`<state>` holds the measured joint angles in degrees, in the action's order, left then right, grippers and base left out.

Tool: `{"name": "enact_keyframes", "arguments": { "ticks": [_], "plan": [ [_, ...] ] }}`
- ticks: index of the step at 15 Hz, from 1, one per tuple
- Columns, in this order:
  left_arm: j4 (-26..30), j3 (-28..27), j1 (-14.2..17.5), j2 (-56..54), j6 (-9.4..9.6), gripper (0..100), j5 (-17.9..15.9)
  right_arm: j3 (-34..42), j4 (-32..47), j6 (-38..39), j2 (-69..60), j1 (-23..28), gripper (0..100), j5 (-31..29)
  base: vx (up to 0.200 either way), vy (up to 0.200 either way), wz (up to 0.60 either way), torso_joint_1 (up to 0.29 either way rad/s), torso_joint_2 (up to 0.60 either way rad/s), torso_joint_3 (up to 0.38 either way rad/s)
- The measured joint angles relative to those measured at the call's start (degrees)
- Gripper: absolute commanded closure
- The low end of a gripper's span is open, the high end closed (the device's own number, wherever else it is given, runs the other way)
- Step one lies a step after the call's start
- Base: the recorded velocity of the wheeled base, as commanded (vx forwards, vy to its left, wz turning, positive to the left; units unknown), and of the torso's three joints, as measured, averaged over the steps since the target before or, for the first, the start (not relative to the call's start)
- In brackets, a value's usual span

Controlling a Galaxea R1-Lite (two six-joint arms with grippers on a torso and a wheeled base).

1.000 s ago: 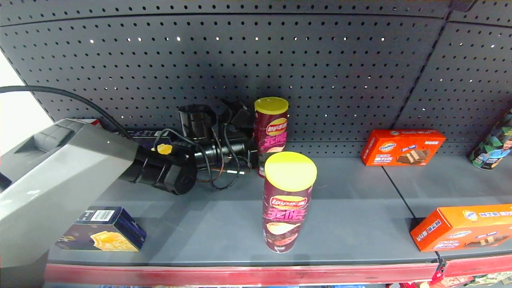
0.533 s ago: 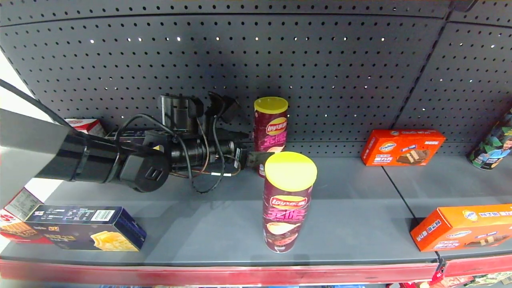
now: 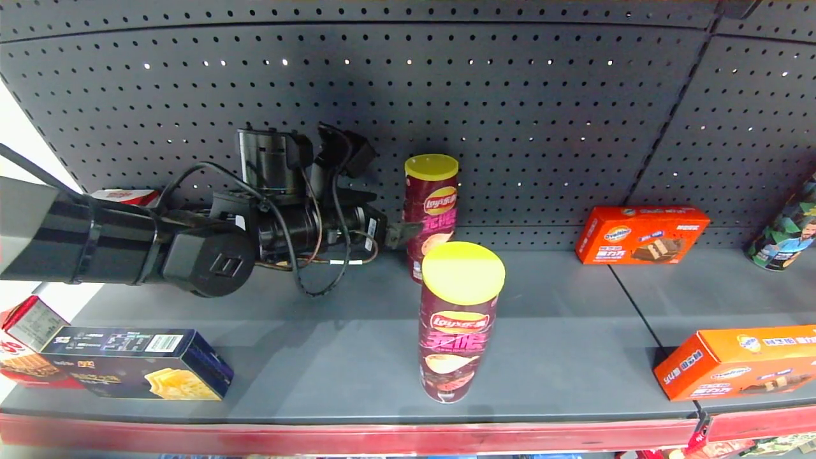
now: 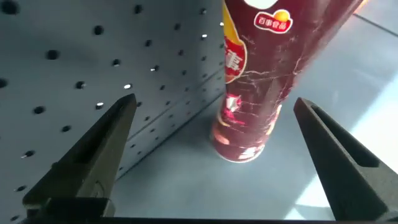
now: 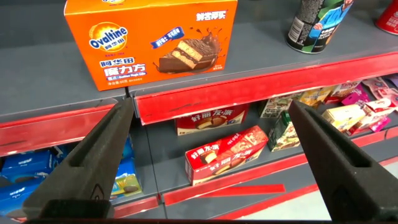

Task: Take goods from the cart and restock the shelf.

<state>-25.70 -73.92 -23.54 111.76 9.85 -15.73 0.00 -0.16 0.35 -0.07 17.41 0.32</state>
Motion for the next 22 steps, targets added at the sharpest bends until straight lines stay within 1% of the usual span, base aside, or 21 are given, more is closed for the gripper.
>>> {"name": "enact_keyframes", "arguments": {
  "ticks": [3,8,13,16,18,19,20,21,22],
  "plan": [
    [-0.09,-0.06,0.12,0.3,-0.04,0,2.82,0.0,0.0,0.0,0.0,0.0,0,0.0,0.0,0.0,0.0,0.0,0.0,0.0],
    [-0.02,-0.11,0.56,0.63,-0.06,0,4.71,0.0,0.0,0.0,0.0,0.0,0,0.01,0.0,0.0,0.0,0.0,0.0,0.0],
    [-0.35,0.48,1.02,0.65,-0.15,0,5.72,0.0,0.0,-0.02,0.0,0.0,0,0.0,0.0,0.0,0.0,0.0,0.0,0.0],
    [-1.96,3.54,1.06,-0.72,-0.09,0,6.84,0.0,0.0,-0.02,0.0,-0.02,0,0.0,0.0,0.0,0.0,0.0,0.0,0.0],
    [-3.43,6.53,1.05,-2.32,0.07,0,8.47,0.0,0.0,0.0,0.0,0.0,0,0.01,0.0,0.0,0.0,0.0,0.0,0.0],
    [-4.08,7.8,1.06,-2.89,0.51,0,9.37,0.0,0.0,-0.02,0.0,0.0,0,0.0,0.0,0.0,0.0,0.0,0.0,0.0],
    [-4.46,8.9,1.06,-3.24,1.87,0,10.15,0.0,0.0,-0.02,0.0,0.0,0,0.0,0.0,0.0,0.0,0.0,0.0,0.0],
    [-4.44,9.64,1.06,-3.46,2.68,0,10.62,0.0,0.0,-0.02,0.0,0.0,0,0.0,0.0,0.0,0.0,0.0,0.0,0.0],
    [-4.52,9.92,1.06,-3.52,3.04,0,11.7,0.0,0.0,-0.02,0.0,0.0,0,0.0,0.0,0.0,0.0,0.0,0.0,0.0]
  ]
}}
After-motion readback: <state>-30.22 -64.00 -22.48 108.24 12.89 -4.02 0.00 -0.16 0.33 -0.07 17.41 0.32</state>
